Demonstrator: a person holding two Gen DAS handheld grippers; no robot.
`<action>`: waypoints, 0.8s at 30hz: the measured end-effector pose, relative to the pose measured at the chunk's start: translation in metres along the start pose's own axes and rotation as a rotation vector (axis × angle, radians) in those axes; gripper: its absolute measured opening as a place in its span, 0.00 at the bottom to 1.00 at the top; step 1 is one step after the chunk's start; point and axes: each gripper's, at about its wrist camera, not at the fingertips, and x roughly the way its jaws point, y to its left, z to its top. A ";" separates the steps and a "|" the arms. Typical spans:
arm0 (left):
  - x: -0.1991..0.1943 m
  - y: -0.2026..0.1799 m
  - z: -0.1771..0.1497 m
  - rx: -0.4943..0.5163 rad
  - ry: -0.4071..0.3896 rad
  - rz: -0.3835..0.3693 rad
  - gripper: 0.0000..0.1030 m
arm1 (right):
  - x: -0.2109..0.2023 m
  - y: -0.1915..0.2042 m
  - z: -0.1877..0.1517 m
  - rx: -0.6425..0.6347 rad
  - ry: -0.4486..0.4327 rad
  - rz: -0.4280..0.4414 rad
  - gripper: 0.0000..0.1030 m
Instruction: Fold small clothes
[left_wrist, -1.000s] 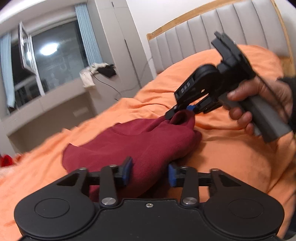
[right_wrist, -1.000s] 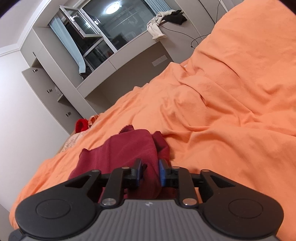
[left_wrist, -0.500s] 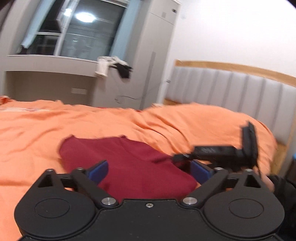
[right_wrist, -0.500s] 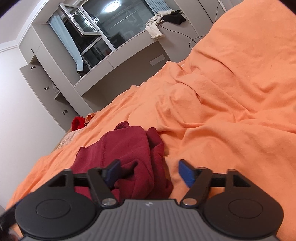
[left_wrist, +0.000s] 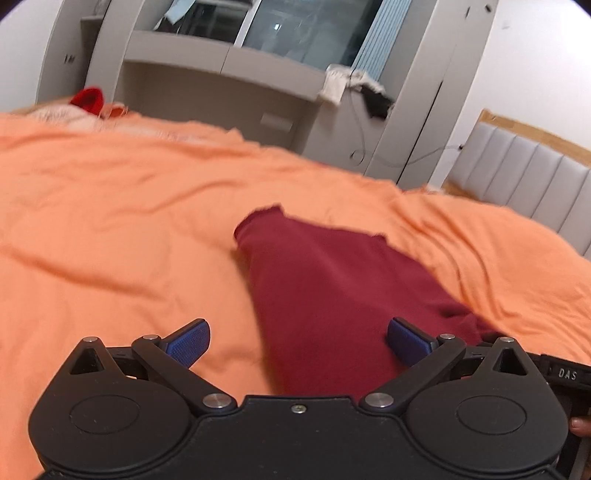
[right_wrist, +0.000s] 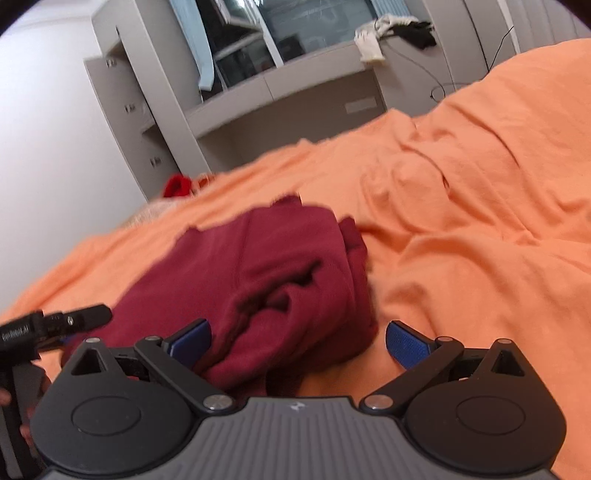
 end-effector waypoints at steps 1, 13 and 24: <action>0.002 0.001 -0.002 0.001 0.010 0.005 0.99 | 0.001 -0.002 -0.001 0.005 0.011 0.001 1.00; 0.011 -0.002 -0.016 0.023 0.034 0.033 1.00 | 0.014 -0.046 0.032 0.401 -0.010 -0.102 1.00; 0.012 -0.002 -0.014 0.024 0.046 0.023 1.00 | 0.015 -0.040 0.014 0.150 0.101 -0.135 1.00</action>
